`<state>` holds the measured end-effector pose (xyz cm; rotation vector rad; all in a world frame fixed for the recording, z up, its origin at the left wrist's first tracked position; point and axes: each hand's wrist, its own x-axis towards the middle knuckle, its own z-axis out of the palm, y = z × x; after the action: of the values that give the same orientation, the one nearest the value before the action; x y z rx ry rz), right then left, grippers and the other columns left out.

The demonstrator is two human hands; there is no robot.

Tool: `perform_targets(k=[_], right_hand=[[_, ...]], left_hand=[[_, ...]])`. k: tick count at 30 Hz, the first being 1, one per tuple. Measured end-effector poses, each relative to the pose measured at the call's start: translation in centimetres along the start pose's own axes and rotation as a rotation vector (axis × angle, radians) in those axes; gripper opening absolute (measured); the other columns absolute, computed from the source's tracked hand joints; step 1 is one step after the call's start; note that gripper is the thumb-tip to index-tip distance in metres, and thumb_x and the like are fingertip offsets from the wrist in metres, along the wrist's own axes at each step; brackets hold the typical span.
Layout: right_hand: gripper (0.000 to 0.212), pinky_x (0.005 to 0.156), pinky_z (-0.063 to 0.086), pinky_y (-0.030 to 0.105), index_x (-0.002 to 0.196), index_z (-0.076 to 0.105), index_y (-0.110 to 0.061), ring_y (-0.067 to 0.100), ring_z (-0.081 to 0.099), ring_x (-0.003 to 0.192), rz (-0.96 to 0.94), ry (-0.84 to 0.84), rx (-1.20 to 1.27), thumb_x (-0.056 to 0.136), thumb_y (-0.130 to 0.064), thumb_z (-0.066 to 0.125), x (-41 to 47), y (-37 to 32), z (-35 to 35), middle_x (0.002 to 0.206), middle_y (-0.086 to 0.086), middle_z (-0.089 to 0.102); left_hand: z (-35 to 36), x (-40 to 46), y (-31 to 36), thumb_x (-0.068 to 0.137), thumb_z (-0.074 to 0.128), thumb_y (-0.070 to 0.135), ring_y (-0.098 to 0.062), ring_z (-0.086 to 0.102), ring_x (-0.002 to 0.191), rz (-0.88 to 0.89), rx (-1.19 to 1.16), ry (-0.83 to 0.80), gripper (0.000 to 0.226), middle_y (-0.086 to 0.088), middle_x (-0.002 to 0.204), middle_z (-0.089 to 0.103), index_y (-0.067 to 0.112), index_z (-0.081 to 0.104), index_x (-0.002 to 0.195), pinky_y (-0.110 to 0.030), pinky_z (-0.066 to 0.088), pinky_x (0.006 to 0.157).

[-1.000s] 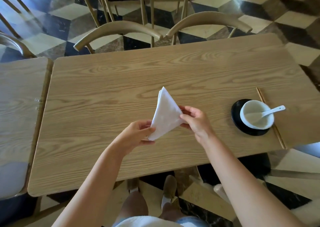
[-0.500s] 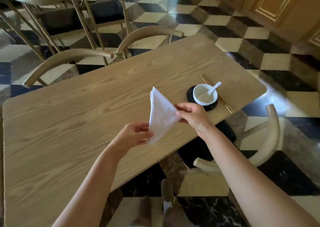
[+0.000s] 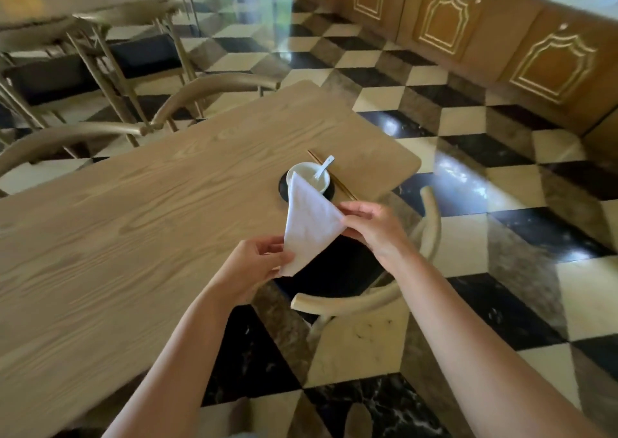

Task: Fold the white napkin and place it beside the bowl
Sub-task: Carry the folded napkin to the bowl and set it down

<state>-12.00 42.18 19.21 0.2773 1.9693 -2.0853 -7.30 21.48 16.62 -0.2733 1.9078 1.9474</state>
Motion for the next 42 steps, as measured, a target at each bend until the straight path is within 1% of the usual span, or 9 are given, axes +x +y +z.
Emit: perform_targets(k=[2,6,15,22,26,30,34,40,42], right_hand=[[0.017,0.078,0.056,0.028,0.094,0.066,-0.009,0.02,0.066,0.091,-0.003,0.015,0.034,0.081,0.001,0.064,0.0,-0.8,-3.5,0.094,0.009,0.069],[0.023,0.068,0.056,0.019,0.104,0.064,0.0,0.014,0.067,0.082,-0.018,0.028,0.019,0.081,0.001,0.065,0.4,-2.4,-9.6,0.09,0.007,0.068],[0.021,0.056,0.05,0.011,0.103,0.065,0.001,0.01,0.064,0.075,-0.027,0.046,-0.057,0.082,0.004,0.062,5.6,-4.0,-14.3,0.085,0.004,0.067],[0.018,0.061,0.053,0.011,0.101,0.065,-0.002,0.012,0.063,0.077,-0.029,0.03,-0.219,0.084,0.003,0.059,12.6,-5.9,-15.7,0.087,0.004,0.066],[0.016,0.074,0.055,0.023,0.097,0.066,-0.005,0.018,0.063,0.085,-0.007,-0.016,-0.299,0.084,0.002,0.06,18.1,-6.4,-17.0,0.092,0.006,0.067],[0.015,0.08,0.055,0.029,0.093,0.067,-0.011,0.02,0.065,0.093,-0.006,-0.109,-0.426,0.084,-0.001,0.061,25.3,-6.2,-18.1,0.095,0.005,0.069],[0.016,0.079,0.054,0.027,0.098,0.066,-0.008,0.018,0.064,0.094,-0.007,-0.212,-0.532,0.084,-0.003,0.061,32.5,-4.7,-18.4,0.099,0.005,0.069],[0.013,0.085,0.052,0.032,0.098,0.066,-0.007,0.02,0.063,0.096,-0.032,-0.442,-0.664,0.085,-0.007,0.061,39.6,-0.8,-19.0,0.1,0.008,0.068],[0.015,0.085,0.051,0.031,0.097,0.066,-0.011,0.019,0.062,0.095,-0.065,-0.503,-0.729,0.083,-0.005,0.062,40.7,0.5,-19.2,0.099,0.006,0.068]], left_hand=[[3.6,0.6,-0.1,0.084,0.065,0.003,-0.019,0.067,0.084,0.009,-0.069,0.001,0.026,-0.012,0.097,0.072,0.006,0.067,0.109,-0.026,0.053,0.07],[10.0,2.0,0.2,0.08,0.069,0.006,-0.027,0.068,0.091,0.015,-0.162,0.018,0.026,-0.012,0.097,0.073,0.008,0.069,0.106,-0.04,0.052,0.083],[14.4,6.4,3.1,0.085,0.064,0.007,-0.02,0.069,0.091,0.094,-0.004,0.049,0.027,-0.007,0.101,0.072,0.015,0.069,0.111,-0.031,0.056,0.081],[14.8,13.0,4.8,0.082,0.061,0.001,-0.019,0.067,0.095,0.076,0.04,-0.02,0.032,-0.007,0.104,0.071,0.016,0.068,0.109,-0.033,0.055,0.085],[16.7,17.3,5.1,0.079,0.062,-0.001,-0.019,0.067,0.088,0.047,-0.043,0.104,0.029,-0.008,0.097,0.071,0.014,0.071,0.102,-0.033,0.055,0.081],[18.8,22.7,5.2,0.077,0.064,0.001,-0.014,0.067,0.083,0.015,-0.071,0.27,0.028,-0.002,0.09,0.072,0.016,0.071,0.099,-0.024,0.053,0.07],[20.7,28.3,4.4,0.075,0.064,0.005,-0.009,0.065,0.079,-0.035,-0.071,0.455,0.025,0.005,0.084,0.071,0.021,0.071,0.093,-0.02,0.049,0.065],[21.4,34.5,2.2,0.08,0.061,0.009,-0.004,0.061,0.076,-0.152,0.094,0.624,0.014,0.01,0.08,0.067,0.019,0.067,0.086,-0.01,0.043,0.059],[21.4,35.4,1.5,0.08,0.058,0.008,-0.01,0.061,0.076,-0.179,0.165,0.647,0.012,0.005,0.08,0.068,0.013,0.068,0.086,-0.014,0.043,0.06]])
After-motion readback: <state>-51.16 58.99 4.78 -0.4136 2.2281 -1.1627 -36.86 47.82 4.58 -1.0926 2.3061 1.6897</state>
